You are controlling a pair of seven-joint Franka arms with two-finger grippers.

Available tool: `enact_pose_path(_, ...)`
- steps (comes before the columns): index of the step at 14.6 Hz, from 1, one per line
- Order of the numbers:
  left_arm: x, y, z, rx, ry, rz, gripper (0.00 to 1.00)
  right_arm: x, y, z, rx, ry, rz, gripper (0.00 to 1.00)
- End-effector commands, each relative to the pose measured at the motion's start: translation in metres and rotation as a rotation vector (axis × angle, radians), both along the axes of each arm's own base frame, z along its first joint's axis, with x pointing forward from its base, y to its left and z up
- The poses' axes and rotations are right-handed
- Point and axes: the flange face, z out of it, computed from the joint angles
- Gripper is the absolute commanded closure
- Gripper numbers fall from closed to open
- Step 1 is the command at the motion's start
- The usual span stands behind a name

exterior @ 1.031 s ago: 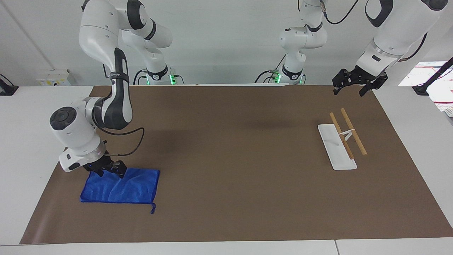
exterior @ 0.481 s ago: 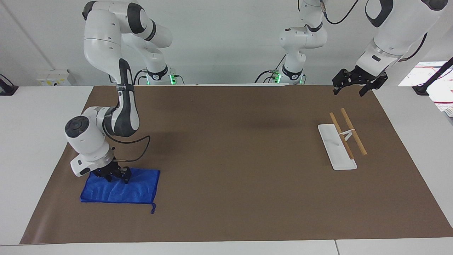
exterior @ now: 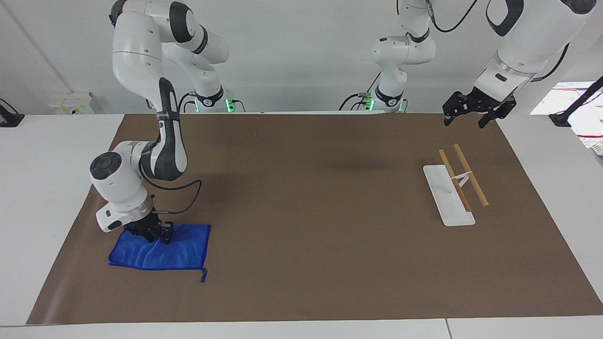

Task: Right arm passes towel to left arm to hang
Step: 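Reach the right gripper down to the blue towel's corner, then grasp the blue towel corner with the right gripper and lift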

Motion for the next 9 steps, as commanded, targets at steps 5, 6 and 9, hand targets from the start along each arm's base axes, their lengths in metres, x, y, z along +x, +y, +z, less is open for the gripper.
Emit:
enact_pose_path(5,-0.008,0.003,0.001,-0.009,0.006,-0.005,0.00,0.013,0.008,0.034,0.042,0.063,0.032,1.00)
enact_pose_path(6,-0.008,0.002,0.001,-0.009,0.006,-0.007,0.00,0.017,0.011,0.048,0.047,0.080,0.034,1.00)
enact_pose_path(9,-0.008,0.003,0.001,-0.009,0.006,-0.005,0.00,0.025,0.041,0.089,0.142,0.093,0.035,1.00)
